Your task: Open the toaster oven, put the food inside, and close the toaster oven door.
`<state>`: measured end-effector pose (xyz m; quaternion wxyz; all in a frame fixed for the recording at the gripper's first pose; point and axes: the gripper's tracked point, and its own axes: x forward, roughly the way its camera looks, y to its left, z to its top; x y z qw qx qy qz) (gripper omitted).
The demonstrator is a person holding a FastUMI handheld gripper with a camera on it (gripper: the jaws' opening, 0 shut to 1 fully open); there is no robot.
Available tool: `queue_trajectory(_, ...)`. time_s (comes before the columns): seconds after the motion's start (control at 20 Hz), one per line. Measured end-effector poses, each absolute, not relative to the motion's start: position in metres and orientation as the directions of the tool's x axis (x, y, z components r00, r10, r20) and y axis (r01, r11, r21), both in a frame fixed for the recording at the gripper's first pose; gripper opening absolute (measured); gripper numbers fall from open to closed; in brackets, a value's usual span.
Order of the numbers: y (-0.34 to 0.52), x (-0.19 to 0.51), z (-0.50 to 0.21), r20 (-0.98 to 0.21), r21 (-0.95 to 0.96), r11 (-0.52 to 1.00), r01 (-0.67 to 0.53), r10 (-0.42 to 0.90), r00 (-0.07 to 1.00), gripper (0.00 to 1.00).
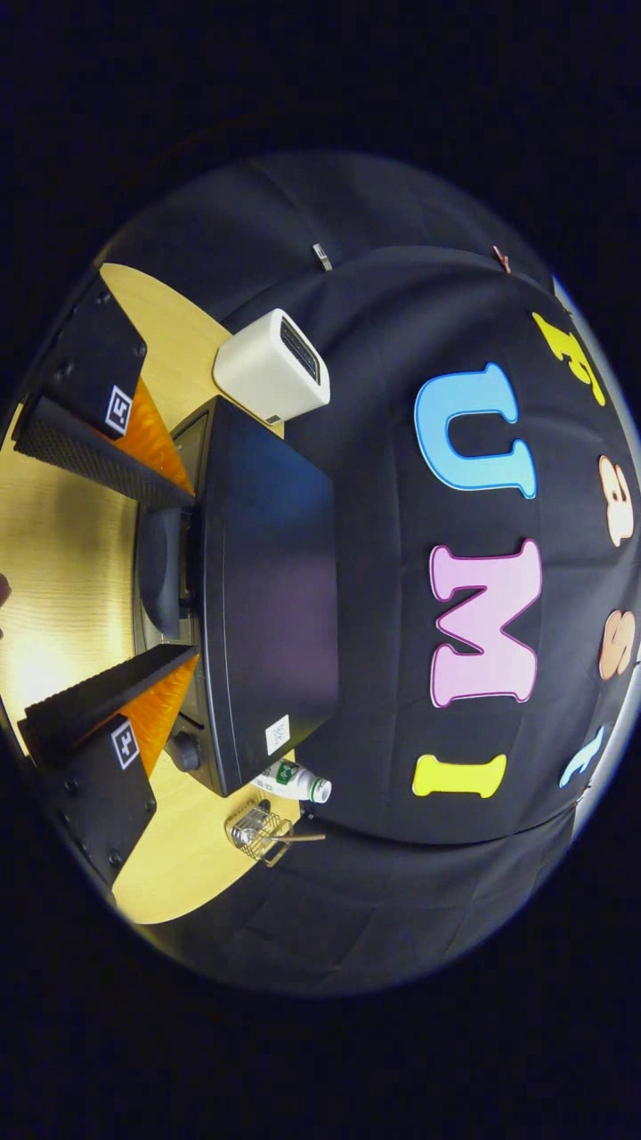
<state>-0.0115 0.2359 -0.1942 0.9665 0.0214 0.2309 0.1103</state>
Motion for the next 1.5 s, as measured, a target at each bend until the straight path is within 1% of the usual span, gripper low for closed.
queue_trajectory(0.15,0.230,-0.020,-0.184,-0.412,0.075,0.973,-0.217,0.229,0.882,0.99)
queue_trajectory(0.4,0.211,-0.027,-0.148,-0.355,0.084,0.971,-0.226,0.241,0.903,0.99)
queue_trajectory(0.65,0.184,-0.028,-0.099,-0.276,0.105,0.970,-0.219,0.241,0.931,0.99)
queue_trajectory(0.8,0.161,-0.024,-0.067,-0.220,0.108,0.972,-0.210,0.230,0.948,0.99)
queue_trajectory(1.05,0.111,-0.008,-0.013,-0.124,0.055,0.980,-0.191,0.196,0.973,0.99)
queue_trajectory(1.25,0.073,-0.010,0.026,-0.048,0.019,0.983,-0.183,0.184,0.982,0.99)
queue_trajectory(1.5,0.033,-0.014,0.058,0.008,0.035,0.984,-0.173,0.173,0.985,0.98)
